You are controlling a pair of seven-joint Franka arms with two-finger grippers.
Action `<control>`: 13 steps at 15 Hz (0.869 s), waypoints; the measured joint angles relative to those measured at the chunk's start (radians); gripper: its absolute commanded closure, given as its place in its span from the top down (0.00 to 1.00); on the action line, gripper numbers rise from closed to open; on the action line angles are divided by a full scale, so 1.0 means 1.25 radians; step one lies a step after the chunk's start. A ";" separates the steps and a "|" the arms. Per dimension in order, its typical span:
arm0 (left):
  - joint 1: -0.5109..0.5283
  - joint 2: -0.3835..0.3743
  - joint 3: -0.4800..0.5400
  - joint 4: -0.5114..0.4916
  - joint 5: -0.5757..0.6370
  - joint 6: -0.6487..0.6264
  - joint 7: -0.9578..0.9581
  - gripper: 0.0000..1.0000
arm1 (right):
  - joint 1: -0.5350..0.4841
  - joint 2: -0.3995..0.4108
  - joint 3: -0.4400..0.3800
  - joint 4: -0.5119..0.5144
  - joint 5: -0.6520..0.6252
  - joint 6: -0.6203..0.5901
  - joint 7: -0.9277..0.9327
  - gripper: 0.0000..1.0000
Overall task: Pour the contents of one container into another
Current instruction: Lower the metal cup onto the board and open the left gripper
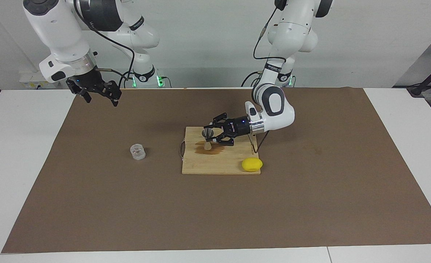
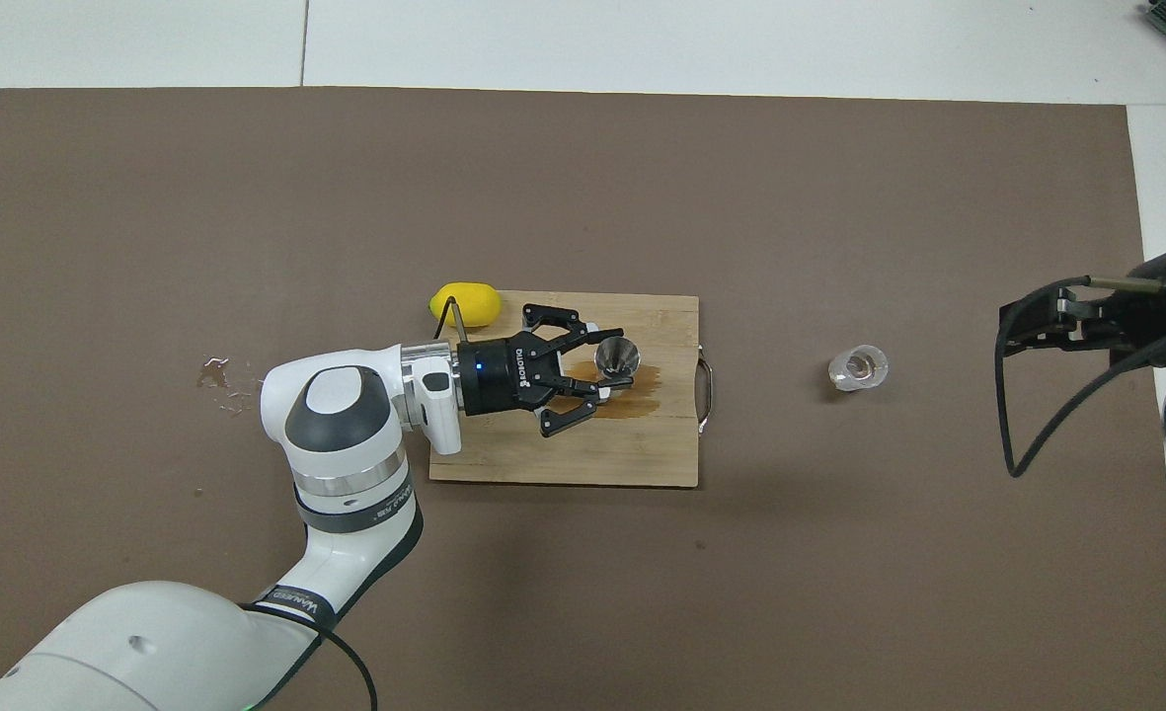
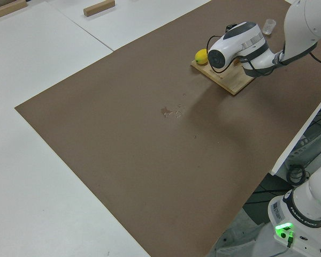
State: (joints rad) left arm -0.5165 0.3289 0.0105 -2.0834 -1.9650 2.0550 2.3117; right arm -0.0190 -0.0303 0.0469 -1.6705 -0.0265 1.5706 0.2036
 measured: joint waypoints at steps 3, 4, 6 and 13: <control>-0.024 0.011 0.000 -0.001 -0.052 0.017 0.068 0.30 | 0.000 0.000 0.000 0.000 0.000 0.000 0.000 1.00; -0.031 0.016 0.000 -0.001 -0.061 0.022 0.089 0.31 | 0.000 0.000 0.000 0.000 0.000 0.000 0.000 1.00; -0.034 0.020 0.000 -0.001 -0.065 0.028 0.139 0.30 | 0.000 0.000 0.000 0.000 0.000 0.000 0.000 1.00; -0.034 0.021 0.003 -0.003 -0.065 0.041 0.186 1.00 | 0.000 0.000 0.001 0.000 0.000 0.005 0.007 0.99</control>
State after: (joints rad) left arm -0.5594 0.3547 0.0146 -2.0865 -2.0467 2.1065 2.5439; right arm -0.0191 -0.0308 0.0477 -1.6708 -0.0265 1.5772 0.2125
